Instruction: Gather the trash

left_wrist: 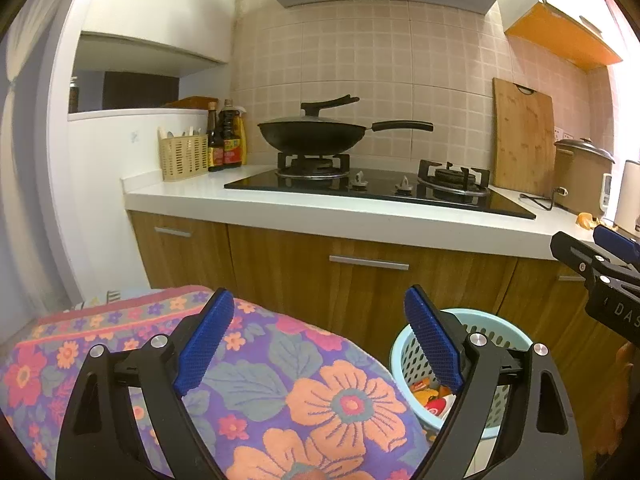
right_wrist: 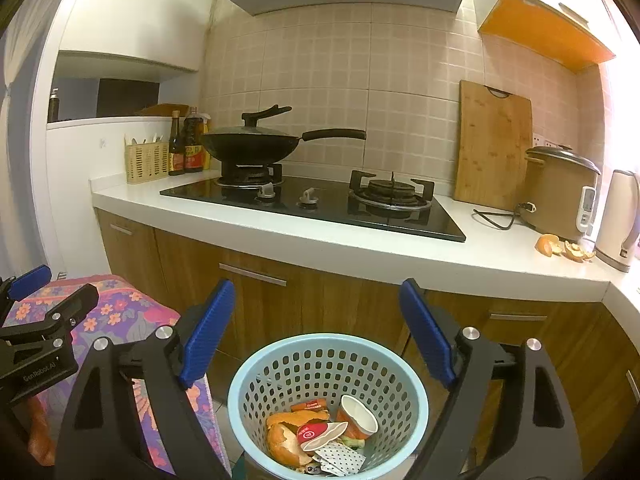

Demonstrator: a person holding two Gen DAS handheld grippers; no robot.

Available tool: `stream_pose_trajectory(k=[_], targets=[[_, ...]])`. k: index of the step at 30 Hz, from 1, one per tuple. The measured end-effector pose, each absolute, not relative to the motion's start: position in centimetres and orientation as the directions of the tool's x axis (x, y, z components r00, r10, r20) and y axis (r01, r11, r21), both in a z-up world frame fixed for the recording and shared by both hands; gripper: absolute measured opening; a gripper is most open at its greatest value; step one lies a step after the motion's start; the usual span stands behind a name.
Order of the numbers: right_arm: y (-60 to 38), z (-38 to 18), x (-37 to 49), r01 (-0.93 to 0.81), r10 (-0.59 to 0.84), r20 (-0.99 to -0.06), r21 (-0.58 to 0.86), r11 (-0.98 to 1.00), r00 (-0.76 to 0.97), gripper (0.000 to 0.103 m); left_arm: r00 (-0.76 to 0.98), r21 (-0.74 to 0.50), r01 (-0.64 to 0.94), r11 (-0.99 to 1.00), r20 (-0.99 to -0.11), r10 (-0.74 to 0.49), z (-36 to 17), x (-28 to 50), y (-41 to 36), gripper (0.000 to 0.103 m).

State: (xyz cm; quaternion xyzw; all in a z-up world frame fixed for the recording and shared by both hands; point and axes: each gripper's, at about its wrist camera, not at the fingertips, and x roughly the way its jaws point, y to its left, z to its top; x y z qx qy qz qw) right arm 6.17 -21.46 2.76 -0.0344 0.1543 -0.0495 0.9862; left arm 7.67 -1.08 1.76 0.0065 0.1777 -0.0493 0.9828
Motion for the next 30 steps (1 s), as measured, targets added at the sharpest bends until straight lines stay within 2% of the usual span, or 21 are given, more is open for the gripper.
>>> stream_pose_trajectory(k=[30], targets=[[-22.04,2.13,6.69,0.095,-0.108,-0.315,-0.055,0.994,0.943,0.082,0.936,0.001,0.097,0.995,-0.340,-0.091,1.91,7.40,-0.84,0.088]])
